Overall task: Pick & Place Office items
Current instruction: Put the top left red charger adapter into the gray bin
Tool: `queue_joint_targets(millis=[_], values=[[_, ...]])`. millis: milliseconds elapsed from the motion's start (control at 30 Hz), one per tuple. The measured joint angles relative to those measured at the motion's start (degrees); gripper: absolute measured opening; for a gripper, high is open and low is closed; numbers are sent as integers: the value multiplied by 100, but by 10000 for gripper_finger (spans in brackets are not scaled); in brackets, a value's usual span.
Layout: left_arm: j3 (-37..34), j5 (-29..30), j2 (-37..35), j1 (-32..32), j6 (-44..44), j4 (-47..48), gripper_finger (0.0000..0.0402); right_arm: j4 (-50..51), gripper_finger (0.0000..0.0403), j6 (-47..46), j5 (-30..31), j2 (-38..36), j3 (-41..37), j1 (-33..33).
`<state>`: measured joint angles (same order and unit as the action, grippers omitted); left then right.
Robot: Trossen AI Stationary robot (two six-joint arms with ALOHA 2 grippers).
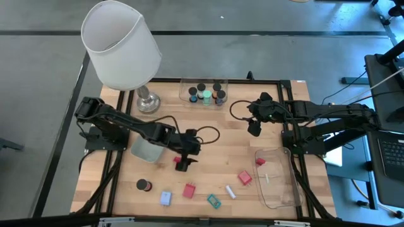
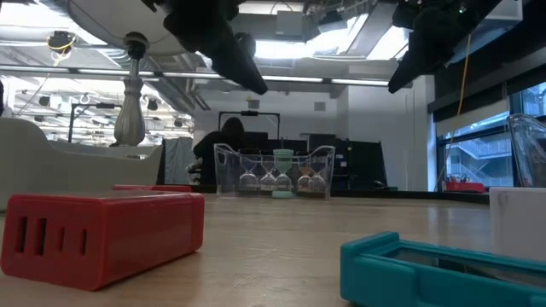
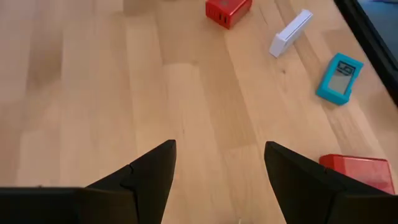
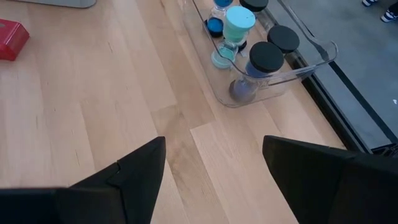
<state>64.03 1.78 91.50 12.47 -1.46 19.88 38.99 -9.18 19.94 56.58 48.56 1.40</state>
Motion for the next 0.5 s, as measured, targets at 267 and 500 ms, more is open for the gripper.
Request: queue_joint_targets(millis=[267,500], values=[[0,-30,29,89,-1186,1233,242,92,272,-237,-152,0,0,1],[0,164,246,391,-1253,1848,242,91,272,-338,-712,0,0,1]])
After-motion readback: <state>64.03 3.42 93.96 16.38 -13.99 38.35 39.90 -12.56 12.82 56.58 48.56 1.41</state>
